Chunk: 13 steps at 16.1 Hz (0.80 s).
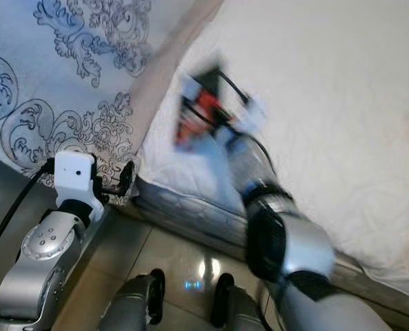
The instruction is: Clean up the room
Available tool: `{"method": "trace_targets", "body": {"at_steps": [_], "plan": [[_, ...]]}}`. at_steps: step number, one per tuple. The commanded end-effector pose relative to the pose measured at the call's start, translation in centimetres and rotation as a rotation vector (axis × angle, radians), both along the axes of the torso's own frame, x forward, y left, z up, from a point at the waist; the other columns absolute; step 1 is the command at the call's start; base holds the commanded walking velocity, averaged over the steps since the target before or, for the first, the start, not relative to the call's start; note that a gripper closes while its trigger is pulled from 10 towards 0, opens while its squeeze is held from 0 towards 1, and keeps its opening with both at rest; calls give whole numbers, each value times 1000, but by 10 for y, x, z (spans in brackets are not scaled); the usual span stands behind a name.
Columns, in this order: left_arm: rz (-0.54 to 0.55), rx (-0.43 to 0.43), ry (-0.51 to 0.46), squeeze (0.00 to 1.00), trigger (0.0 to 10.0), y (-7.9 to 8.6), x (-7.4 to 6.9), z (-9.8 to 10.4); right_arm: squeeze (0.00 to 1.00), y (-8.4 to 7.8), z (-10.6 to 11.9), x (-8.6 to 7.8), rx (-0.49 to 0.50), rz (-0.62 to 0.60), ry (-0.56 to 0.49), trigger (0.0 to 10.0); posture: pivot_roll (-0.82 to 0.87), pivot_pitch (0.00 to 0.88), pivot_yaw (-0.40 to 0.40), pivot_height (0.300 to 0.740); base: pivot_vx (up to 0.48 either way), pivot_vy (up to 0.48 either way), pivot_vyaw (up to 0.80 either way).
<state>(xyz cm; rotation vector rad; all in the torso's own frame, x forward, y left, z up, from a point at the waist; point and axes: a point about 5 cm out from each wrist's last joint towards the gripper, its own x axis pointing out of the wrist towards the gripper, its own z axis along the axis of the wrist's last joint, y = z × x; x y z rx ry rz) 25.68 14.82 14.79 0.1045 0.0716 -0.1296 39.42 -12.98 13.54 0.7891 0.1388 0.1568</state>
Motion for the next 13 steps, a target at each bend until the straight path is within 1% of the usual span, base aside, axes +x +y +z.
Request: {"method": "trace_targets", "body": {"at_steps": [1, 2, 3, 4, 5, 6, 7, 9, 11, 12, 13], "plan": [[-2, 10, 3, 0, 10000, 1, -6, 1, 0, -8, -39, -17, -27, -43, 154, 0, 435, 297, -3, 740, 0, 0, 0], [-6, 18, 7, 0, 10000, 1, -8, 1, 0, -24, -64, -32, -62, -106, 245, 0, 448, 305, 3, 740, 0, 0, 0], [-8, 21, 8, 0, 10000, 2, -9, 1, 0, -29, -72, -37, -72, -126, 272, 0, 452, 307, 6, 740, 0, 0, 0], [-21, 30, 12, 0, 10000, 0, -11, 1, 0, -42, -91, -51, -119, -177, 345, 0, 453, 310, 18, 740, 0, 0, 0], [-32, 31, 10, 0, 10000, -1, -12, 1, 0, -53, -99, -58, -145, -225, 379, 0, 447, 305, 24, 740, 0, 0, 0], [-37, 31, 8, 0, 10000, -2, -11, 1, 0, -57, -100, -60, -157, -247, 385, 0, 443, 302, 27, 740, 0, 0, 0], [-58, 28, -4, 0, 10000, -5, -8, 3, 0, -74, -98, -61, -241, -302, 385, 0, 420, 285, 23, 740, 0, 0, 0], [-65, 24, -12, 0, 10000, -7, -4, 3, 0, -83, -90, -58, -301, -326, 357, 0, 403, 282, 23, 740, 0, 0, 0], [-69, 20, -13, 0, 10000, -8, -2, 2, 0, -83, -87, -55, -312, -336, 342, 0, 389, 276, 22, 740, 0, 0, 0], [-79, 19, -14, 0, 10000, -10, -1, 1, 0, -72, -87, -54, -289, -342, 345, 0, 383, 271, 22, 740, 0, 0, 0], [-86, 19, -19, 0, 10000, -11, 0, 1, 0, -62, -89, -53, -246, -339, 352, 0, 382, 266, 18, 740, 0, 0, 0]]}}
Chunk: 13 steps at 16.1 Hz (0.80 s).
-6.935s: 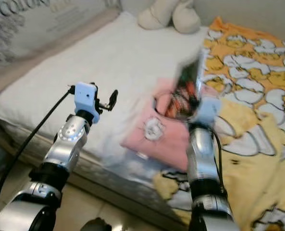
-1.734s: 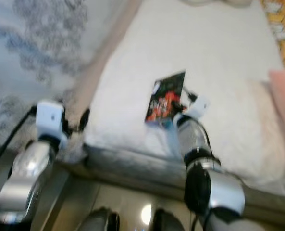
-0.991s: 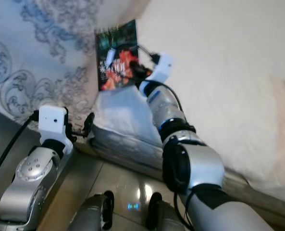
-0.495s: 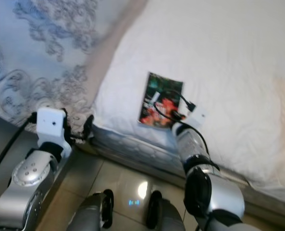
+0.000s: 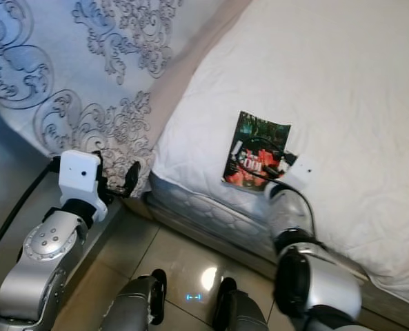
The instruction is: Clean up the room
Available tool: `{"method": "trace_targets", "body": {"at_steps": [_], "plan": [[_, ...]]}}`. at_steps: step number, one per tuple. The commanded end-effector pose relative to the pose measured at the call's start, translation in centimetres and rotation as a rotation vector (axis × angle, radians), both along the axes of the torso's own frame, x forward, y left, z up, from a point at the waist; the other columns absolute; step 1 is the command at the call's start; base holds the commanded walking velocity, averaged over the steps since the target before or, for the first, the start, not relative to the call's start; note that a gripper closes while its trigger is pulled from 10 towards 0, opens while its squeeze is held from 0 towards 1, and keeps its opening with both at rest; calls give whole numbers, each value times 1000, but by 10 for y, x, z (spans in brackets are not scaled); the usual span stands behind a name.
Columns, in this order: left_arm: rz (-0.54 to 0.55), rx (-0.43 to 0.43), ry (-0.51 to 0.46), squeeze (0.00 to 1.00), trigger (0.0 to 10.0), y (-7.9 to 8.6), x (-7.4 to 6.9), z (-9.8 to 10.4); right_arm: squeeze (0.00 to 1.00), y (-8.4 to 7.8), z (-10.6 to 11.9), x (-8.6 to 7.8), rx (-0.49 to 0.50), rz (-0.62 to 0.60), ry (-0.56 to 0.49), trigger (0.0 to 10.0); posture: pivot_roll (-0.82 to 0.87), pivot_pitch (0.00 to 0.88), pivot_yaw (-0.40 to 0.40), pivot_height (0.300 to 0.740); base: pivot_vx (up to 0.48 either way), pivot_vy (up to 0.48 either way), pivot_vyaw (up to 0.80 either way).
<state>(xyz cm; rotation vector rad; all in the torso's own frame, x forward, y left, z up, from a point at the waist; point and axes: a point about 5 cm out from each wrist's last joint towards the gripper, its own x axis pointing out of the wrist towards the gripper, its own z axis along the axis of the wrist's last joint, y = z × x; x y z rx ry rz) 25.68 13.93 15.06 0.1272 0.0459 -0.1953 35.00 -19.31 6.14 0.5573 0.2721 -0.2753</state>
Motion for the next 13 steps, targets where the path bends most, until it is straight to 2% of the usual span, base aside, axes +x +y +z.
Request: {"method": "trace_targets", "body": {"at_steps": [1, 2, 3, 5, 8, 10, 11, 12, 13], "plan": [[-21, 1, 2, 0, 10000, -3, 0, -1, 0, 4, -15, -9, 43, -23, 79, 0, 382, 266, 18, 740, 0, 0, 0], [-21, 1, -3, 0, 10000, -4, 2, -1, 0, 21, -17, -7, 100, -5, 88, 0, 380, 257, 11, 740, 0, 0, 0], [-21, 1, -7, 0, 10000, -5, 3, -2, 0, 35, -18, -7, 105, 33, 101, 0, 379, 252, 4, 740, 0, 0, 0], [-20, -4, -17, 0, 10000, -6, 5, -1, 0, 47, -19, -7, 96, 70, 112, 0, 379, 243, -7, 740, 0, 0, 0], [-21, -18, -30, 0, 10000, -9, 7, -2, 0, 52, -17, -5, 52, 87, 123, 0, 366, 229, -31, 740, 0, 0, 0], [-53, -57, -24, 0, 10000, -15, 7, -3, 0, 56, -18, -6, 54, 90, 134, 0, 365, 224, -36, 740, 0, 0, 0], [-114, -112, -5, 0, 10000, -22, 5, -3, 1000, 58, -21, -8, 63, 92, 153, 9373, 365, 213, -44, 740, 0, 0, 0], [-125, -119, -3, 0, 10000, -23, 5, -2, 1000, 58, -21, -8, 63, 93, 155, 9373, 365, 213, -44, 740, 0, 0, 0], [-180, -143, 8, 0, 10000, -29, 2, -1, 1000, 57, -22, -9, 61, 88, 156, 10000, 366, 207, -49, 740, 0, 0, 0]]}}
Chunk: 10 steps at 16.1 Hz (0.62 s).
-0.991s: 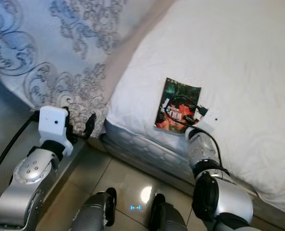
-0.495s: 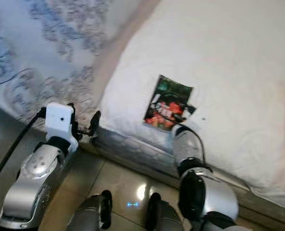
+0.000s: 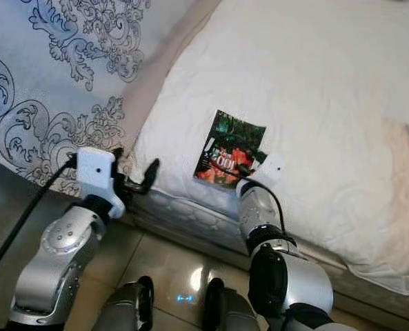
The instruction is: Clean up the room
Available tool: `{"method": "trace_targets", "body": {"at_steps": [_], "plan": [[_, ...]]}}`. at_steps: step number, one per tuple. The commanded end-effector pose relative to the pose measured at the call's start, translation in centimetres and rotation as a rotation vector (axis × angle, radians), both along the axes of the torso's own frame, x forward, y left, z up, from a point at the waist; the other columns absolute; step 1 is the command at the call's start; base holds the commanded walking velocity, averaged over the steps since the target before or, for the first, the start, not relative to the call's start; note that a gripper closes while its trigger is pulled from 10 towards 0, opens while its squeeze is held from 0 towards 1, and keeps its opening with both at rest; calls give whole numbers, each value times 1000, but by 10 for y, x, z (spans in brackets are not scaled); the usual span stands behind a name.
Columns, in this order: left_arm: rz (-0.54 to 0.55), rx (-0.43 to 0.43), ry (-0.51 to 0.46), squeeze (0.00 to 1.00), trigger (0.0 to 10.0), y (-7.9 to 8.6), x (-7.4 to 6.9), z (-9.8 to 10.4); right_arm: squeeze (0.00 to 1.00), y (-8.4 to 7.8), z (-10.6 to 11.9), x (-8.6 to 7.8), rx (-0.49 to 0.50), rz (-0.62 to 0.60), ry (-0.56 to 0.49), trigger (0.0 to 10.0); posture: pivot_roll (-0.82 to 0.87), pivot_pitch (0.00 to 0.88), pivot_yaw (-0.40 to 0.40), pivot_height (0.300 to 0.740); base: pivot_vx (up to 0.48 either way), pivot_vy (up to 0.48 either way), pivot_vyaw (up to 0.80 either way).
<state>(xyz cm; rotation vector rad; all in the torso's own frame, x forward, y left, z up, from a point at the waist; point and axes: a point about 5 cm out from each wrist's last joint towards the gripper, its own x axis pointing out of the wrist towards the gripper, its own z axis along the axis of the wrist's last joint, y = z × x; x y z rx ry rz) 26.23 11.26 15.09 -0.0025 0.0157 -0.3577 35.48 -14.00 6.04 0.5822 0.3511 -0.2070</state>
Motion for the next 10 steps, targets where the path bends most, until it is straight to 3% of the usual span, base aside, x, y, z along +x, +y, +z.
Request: {"method": "trace_targets", "body": {"at_steps": [1, 5, 10], "plan": [[-110, -30, 19, 0, 10000, -11, -9, 1, 1000, 3, -21, -14, 12, -10, 107, 10000, 370, 202, -49, 740, 0, 0, 0], [-247, -27, 6, 0, 10000, -20, -17, 7, 1000, -1, -25, -18, 0, -50, 130, 10000, 382, 194, -52, 740, 0, 0, 0], [-231, 17, -25, 0, 10000, -12, -7, 6, 1000, 13, -9, -7, -53, -8, 39, 10000, 383, 142, -68, 740, 0, 0, 0]]}}
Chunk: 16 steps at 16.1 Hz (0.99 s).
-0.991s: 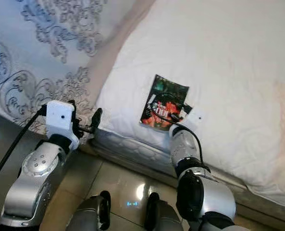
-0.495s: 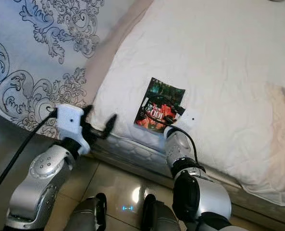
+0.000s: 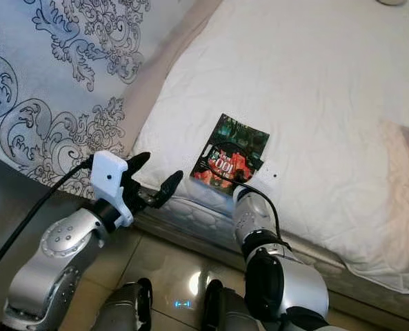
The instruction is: Clean up the room
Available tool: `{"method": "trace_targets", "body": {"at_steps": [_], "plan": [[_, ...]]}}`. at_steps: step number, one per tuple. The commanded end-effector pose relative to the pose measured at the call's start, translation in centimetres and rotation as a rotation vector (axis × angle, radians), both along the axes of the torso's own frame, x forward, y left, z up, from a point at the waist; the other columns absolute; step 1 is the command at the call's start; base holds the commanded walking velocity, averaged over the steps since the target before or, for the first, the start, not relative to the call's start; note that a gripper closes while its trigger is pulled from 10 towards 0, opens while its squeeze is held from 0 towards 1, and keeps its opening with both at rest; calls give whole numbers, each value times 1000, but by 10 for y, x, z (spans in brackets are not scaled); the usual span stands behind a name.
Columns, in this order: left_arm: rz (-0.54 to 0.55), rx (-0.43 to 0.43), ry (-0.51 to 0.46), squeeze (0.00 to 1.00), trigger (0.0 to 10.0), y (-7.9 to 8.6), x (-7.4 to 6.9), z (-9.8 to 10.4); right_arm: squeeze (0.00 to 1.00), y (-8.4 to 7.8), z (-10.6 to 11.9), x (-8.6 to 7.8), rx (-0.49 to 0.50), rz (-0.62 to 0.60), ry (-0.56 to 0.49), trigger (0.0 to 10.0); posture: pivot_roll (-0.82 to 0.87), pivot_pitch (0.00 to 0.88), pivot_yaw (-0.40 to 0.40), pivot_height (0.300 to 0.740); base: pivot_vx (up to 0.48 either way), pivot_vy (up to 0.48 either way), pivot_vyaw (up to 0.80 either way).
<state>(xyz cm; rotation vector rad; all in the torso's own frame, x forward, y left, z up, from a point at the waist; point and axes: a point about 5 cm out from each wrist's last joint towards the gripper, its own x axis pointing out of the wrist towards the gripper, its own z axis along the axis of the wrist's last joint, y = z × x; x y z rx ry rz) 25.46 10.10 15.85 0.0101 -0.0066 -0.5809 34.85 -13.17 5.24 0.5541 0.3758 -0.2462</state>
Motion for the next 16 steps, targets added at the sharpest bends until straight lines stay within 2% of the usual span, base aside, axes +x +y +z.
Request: {"method": "trace_targets", "body": {"at_steps": [1, 3, 5, 8, 11, 12, 13, 14, 15, 16], "plan": [[-6, 14, -9, 0, 10000, -1, 3, -2, 1000, 6, 1, 0, -43, 28, -11, 10000, 381, 136, -69, 740, 0, 0, 0], [1, 18, -34, 0, 10000, -1, 13, 0, 1000, 4, 7, 3, -96, 33, -45, 10000, 364, 90, -69, 740, 0, 0, 0], [-13, 20, -66, 0, 10000, -6, 28, 3, 1000, -11, 15, 7, -190, 21, -88, 10000, 327, 9, -65, 740, 0, 0, 0], [-12, 1, -75, 0, 10000, -12, 43, 1, 1000, -32, 26, 11, -277, 5, -158, 10000, 263, 0, -52, 740, 0, 0, 0], [-40, -5, -78, 0, 10000, -23, 53, -5, 1000, -46, 17, 2, -331, 19, -167, 10000, 208, 0, -48, 740, 0, 0, 0], [-41, 2, -84, 0, 10000, -25, 56, -7, 1000, -49, 15, -3, -352, 3, -190, 10000, 200, 0, -51, 740, 0, 0, 0], [2, -1, -63, 0, 10000, -21, 59, -11, 1000, -55, 23, -5, -421, -8, -275, 10000, 171, 0, -38, 740, 0, 0, 0], [45, 4, -27, 0, 10000, -12, 58, -19, 0, -64, 32, -15, -515, -26, -370, 10000, 155, 0, -34, 740, 0, 0, 0], [79, 11, 3, 0, 10000, -4, 56, -27, 0, -70, 35, -29, -569, -40, -415, 10000, 146, 0, -34, 740, 0, 0, 0], [158, 12, 37, 0, 10000, 12, 54, -38, 0, -81, 31, -51, -641, -54, -413, 10000, 122, 0, -25, 740, 0, 0, 0]]}}
